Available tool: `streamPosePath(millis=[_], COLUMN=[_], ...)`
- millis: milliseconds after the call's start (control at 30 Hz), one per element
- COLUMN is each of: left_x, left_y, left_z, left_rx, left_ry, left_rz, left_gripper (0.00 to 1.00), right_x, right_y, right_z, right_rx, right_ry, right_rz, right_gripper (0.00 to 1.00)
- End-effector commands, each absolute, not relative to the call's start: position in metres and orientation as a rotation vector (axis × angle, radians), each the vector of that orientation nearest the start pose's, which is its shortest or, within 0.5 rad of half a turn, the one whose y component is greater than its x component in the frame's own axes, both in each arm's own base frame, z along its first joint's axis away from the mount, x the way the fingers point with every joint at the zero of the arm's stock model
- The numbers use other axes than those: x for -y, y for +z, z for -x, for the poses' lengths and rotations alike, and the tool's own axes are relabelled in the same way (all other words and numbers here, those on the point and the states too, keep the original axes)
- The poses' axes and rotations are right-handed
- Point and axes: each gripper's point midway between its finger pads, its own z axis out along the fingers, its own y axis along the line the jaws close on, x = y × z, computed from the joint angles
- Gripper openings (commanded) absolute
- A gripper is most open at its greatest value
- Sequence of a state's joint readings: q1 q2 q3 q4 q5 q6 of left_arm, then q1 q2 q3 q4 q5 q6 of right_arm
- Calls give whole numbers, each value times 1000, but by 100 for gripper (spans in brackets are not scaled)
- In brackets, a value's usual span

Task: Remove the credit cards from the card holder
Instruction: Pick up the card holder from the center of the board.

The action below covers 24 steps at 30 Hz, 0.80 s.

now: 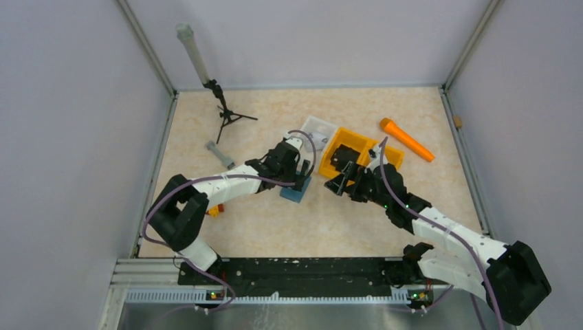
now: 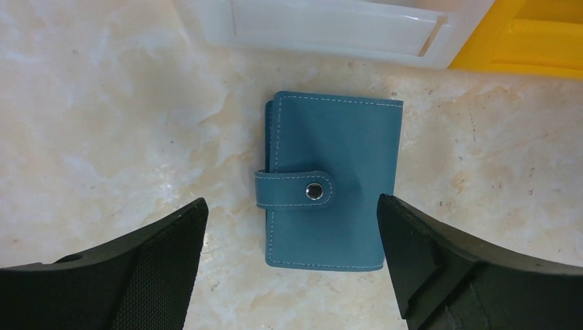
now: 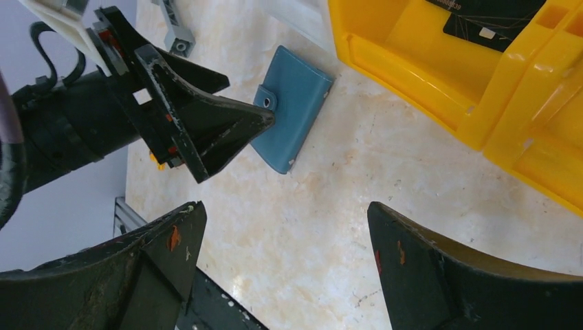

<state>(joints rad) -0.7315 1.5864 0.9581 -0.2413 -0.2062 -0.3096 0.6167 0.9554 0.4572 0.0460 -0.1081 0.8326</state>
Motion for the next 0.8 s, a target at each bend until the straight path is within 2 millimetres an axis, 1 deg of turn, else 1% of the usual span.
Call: streamPosePath(millis=[0, 33, 100, 200, 300, 467, 567, 600, 667, 700, 767], left_x=[254, 250, 246, 252, 254, 250, 245, 244, 243, 243, 243], left_y=[63, 60, 56, 51, 42, 30, 28, 27, 27, 27, 30], left_z=[-314, -318, -320, -314, -310, -307, -306, -304, -303, -302, -302], left_rx=[-2440, -2450, -2455, -2470, -2510, -2569, -2575, -2577, -2576, -2575, -2568], left_ry=[-392, -422, -413, -462, -498, -563, -592, -598, -619, -629, -667], left_rz=[-383, -357, -359, -409, -416, -379, -351, -346, -339, -334, -319], left_gripper=[94, 94, 94, 94, 91, 74, 68, 63, 49, 44, 40], right_x=[-237, -237, -238, -238, -240, -246, -248, -248, -248, -249, -249], right_y=[147, 146, 145, 140, 134, 124, 121, 121, 120, 119, 118], right_z=[-242, -242, -242, -242, -242, -240, -239, -239, -239, -239, -239], right_rx=[-2055, -2051, -2047, -2058, -2074, -2098, -2102, -2101, -2098, -2099, -2102], right_ry=[1071, 1073, 1072, 1063, 1061, 1069, 1069, 1070, 1071, 1071, 1070], right_rz=[-238, -242, -243, -241, -246, -248, -244, -245, -244, -244, -240], right_gripper=[89, 88, 88, 88, 88, 88, 88, 88, 87, 87, 87])
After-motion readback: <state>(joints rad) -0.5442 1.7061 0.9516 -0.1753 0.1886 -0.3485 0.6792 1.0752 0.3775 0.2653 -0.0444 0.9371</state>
